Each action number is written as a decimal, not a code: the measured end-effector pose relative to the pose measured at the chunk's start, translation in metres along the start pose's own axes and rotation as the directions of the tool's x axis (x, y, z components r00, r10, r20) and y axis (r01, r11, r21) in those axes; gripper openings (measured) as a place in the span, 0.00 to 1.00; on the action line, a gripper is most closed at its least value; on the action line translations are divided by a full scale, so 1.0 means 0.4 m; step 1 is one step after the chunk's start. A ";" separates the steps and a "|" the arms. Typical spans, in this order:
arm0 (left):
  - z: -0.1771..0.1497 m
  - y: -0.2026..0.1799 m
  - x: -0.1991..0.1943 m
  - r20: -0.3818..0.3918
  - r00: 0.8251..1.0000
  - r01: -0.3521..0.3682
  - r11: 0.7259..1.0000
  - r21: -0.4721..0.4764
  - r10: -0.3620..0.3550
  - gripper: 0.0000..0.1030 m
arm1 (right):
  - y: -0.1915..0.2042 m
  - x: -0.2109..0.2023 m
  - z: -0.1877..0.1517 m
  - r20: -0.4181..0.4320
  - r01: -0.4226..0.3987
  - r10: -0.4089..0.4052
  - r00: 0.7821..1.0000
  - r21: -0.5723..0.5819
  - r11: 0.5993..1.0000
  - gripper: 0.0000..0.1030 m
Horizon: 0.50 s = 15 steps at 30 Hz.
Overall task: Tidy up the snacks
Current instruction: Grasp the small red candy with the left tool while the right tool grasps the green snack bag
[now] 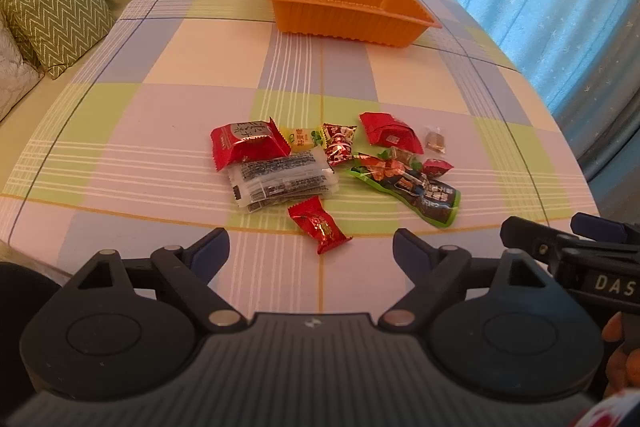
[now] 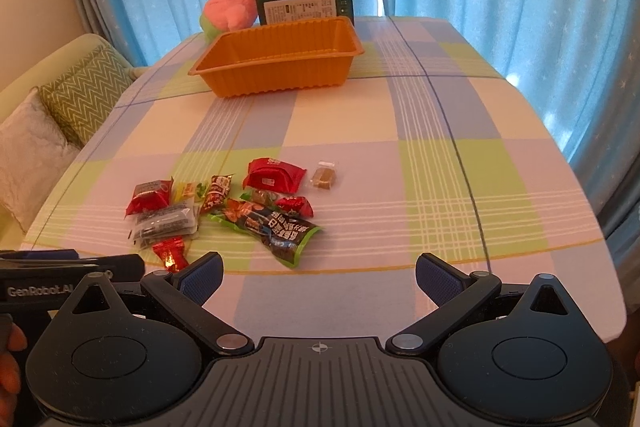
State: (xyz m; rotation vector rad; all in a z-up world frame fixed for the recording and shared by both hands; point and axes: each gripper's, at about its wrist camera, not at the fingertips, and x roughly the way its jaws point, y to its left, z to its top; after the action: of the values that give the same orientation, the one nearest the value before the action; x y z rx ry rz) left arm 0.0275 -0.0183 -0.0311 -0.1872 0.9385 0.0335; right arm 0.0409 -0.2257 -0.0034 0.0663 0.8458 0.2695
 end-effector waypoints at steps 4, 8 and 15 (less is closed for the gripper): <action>0.004 -0.003 0.056 -0.011 1.000 -0.002 1.000 -0.013 0.001 0.72 | -0.014 0.033 0.011 0.004 -0.016 0.016 1.000 0.002 1.000 0.92; 0.001 -0.004 0.103 -0.033 0.999 0.009 1.000 -0.017 -0.010 0.54 | -0.026 0.062 0.019 -0.008 -0.036 0.037 0.999 0.015 0.999 0.88; -0.004 -0.011 0.145 -0.048 0.999 0.016 1.000 0.008 -0.015 0.32 | -0.033 0.104 0.020 -0.029 -0.058 0.058 0.998 0.016 0.998 0.87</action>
State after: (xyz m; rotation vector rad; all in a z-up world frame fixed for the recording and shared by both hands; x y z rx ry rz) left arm 0.0612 -0.0261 -0.0782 -0.1881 0.9852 0.0108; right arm 0.0758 -0.2274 -0.0305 0.1015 0.8762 0.3194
